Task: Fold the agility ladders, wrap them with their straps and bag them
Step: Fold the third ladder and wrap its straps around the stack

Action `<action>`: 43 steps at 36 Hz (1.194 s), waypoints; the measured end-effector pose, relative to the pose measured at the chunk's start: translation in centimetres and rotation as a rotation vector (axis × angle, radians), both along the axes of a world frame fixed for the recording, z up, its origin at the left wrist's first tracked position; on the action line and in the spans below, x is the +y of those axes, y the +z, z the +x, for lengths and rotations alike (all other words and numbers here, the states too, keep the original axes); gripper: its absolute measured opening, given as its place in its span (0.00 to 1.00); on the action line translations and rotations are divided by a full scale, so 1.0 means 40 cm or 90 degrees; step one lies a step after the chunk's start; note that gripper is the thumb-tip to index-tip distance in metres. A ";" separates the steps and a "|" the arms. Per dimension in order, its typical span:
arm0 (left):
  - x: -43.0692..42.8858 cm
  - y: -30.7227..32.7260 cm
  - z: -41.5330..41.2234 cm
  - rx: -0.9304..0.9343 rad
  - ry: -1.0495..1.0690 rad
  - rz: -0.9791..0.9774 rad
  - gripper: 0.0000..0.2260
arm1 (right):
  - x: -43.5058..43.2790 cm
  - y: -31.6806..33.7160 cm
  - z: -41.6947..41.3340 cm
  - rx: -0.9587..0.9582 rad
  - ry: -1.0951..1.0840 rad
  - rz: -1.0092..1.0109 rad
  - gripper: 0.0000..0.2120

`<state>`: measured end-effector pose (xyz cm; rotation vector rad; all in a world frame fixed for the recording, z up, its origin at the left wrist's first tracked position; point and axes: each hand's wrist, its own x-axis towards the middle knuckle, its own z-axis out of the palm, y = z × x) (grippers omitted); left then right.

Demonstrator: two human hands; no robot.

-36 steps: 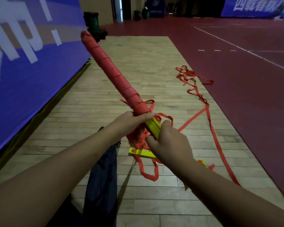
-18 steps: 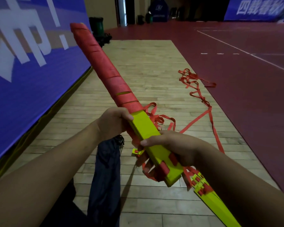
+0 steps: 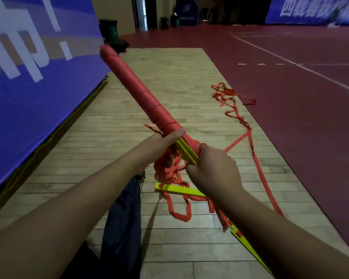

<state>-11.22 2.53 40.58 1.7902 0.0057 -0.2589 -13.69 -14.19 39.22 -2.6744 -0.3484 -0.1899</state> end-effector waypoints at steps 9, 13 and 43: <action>-0.004 -0.031 0.052 -0.001 0.060 -0.191 0.17 | -0.041 0.014 0.035 0.241 0.072 0.260 0.18; -0.003 -0.017 0.066 -0.017 -0.036 -0.257 0.11 | -0.098 0.043 0.057 0.552 0.177 0.431 0.21; -0.003 -0.018 0.063 -0.061 0.029 -0.118 0.15 | -0.006 0.000 0.033 0.163 0.016 0.363 0.14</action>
